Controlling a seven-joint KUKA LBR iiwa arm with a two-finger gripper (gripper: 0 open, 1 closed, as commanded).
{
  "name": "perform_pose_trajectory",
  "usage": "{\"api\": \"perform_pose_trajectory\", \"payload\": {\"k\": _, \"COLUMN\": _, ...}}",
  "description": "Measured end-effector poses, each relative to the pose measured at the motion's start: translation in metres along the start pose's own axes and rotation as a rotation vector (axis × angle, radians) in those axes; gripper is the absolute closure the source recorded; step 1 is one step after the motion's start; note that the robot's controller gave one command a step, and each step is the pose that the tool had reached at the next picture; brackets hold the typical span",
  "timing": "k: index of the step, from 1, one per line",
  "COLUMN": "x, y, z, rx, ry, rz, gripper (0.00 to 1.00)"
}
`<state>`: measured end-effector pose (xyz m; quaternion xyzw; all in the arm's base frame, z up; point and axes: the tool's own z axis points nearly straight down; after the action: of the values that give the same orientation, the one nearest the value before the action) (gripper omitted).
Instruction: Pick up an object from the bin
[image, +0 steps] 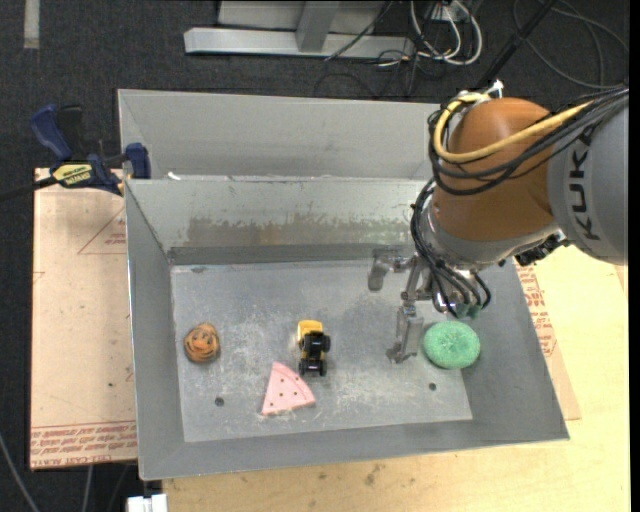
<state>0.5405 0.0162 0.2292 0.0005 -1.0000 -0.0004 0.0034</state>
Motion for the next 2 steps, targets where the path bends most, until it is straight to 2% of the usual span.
{"api": "perform_pose_trajectory", "payload": {"k": 1, "x": -0.001, "y": 0.0, "z": -0.004, "rx": 0.0, "ry": -0.008, "rz": 0.0, "gripper": 0.0}}
{"api": "perform_pose_trajectory", "payload": {"k": 2, "x": -0.047, "y": 0.026, "z": 0.021, "rx": 0.001, "ry": -0.019, "rz": -0.034, "gripper": 0.0}}
